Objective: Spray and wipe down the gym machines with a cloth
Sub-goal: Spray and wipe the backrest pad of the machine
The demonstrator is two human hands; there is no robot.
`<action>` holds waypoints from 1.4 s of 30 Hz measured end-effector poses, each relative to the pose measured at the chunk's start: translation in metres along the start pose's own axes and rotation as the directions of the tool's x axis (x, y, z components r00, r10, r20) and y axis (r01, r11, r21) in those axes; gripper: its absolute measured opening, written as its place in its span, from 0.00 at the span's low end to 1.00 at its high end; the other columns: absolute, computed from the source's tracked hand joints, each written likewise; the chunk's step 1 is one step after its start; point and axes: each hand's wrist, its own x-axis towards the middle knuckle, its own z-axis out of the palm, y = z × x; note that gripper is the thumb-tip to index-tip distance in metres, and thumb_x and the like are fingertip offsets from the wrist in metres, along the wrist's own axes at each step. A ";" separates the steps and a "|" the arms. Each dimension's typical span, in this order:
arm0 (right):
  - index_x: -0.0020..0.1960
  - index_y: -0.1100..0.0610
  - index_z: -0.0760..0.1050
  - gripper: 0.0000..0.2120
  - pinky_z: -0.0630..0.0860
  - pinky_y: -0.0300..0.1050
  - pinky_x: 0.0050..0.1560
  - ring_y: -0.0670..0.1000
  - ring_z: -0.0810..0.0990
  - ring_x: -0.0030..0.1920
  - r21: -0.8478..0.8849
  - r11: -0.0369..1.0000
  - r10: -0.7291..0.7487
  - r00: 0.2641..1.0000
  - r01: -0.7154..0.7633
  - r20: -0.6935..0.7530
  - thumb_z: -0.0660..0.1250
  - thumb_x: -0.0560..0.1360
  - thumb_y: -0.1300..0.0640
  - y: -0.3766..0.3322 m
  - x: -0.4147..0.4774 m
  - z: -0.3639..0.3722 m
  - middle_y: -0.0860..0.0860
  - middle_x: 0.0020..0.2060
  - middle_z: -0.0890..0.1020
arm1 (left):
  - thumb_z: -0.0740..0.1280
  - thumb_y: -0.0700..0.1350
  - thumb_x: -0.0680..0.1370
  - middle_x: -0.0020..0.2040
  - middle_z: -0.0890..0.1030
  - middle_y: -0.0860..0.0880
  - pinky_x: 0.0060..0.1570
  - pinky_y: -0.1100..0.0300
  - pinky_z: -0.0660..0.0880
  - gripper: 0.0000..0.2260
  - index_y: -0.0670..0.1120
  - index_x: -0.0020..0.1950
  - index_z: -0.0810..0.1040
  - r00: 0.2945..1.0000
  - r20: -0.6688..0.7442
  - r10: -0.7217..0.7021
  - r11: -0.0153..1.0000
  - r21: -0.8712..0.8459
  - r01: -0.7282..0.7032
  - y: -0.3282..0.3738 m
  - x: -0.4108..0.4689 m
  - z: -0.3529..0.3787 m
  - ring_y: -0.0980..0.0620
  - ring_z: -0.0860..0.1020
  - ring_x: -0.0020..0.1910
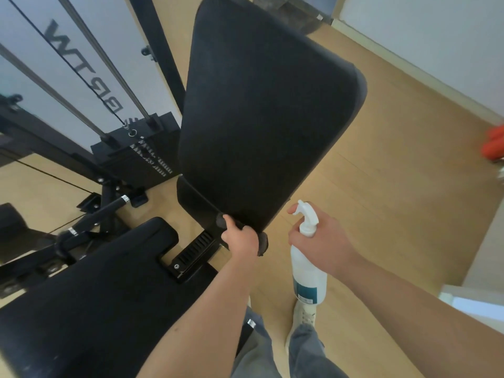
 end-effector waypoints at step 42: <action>0.58 0.39 0.69 0.16 0.80 0.35 0.42 0.47 0.82 0.42 -0.085 0.969 -0.226 0.972 0.230 0.058 0.71 0.77 0.54 -0.087 0.029 0.029 0.43 0.39 0.80 | 0.50 0.45 0.88 0.84 0.48 0.55 0.79 0.53 0.45 0.24 0.55 0.84 0.51 0.868 0.051 0.494 0.852 0.172 -0.495 0.089 0.041 -0.045 0.54 0.47 0.82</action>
